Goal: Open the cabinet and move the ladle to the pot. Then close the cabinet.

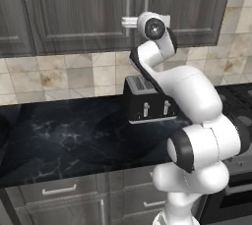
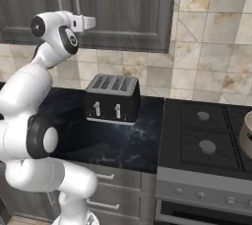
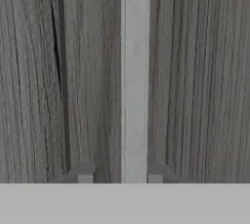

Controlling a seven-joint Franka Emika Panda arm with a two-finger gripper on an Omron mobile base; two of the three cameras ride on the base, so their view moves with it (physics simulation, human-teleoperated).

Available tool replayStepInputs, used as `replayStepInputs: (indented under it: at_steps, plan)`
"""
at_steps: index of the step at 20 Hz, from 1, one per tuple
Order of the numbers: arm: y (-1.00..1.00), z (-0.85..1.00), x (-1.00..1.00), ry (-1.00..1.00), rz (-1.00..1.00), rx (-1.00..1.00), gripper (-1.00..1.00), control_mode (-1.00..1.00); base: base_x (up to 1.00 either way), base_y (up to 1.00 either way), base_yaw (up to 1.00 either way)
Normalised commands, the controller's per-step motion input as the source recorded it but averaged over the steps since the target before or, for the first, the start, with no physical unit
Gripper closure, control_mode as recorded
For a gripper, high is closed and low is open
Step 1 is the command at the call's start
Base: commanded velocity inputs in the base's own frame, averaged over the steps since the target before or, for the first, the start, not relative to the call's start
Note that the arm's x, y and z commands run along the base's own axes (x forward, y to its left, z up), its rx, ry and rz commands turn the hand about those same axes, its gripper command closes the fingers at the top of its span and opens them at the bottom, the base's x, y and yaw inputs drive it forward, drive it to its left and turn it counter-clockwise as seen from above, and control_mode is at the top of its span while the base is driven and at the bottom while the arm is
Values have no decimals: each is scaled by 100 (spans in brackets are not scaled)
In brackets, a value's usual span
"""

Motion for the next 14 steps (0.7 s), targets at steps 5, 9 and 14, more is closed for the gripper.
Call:
replayStepInputs:
  at_steps: [5,9,14]
  plan:
    - [-100,0,-9,0,-3,17,100,-100,0,0,0]
    - [-100,0,-20,-1,-6,15,100,-100,0,0,0]
    - [-100,0,-41,-13,-9,14,100,-100,0,0,0]
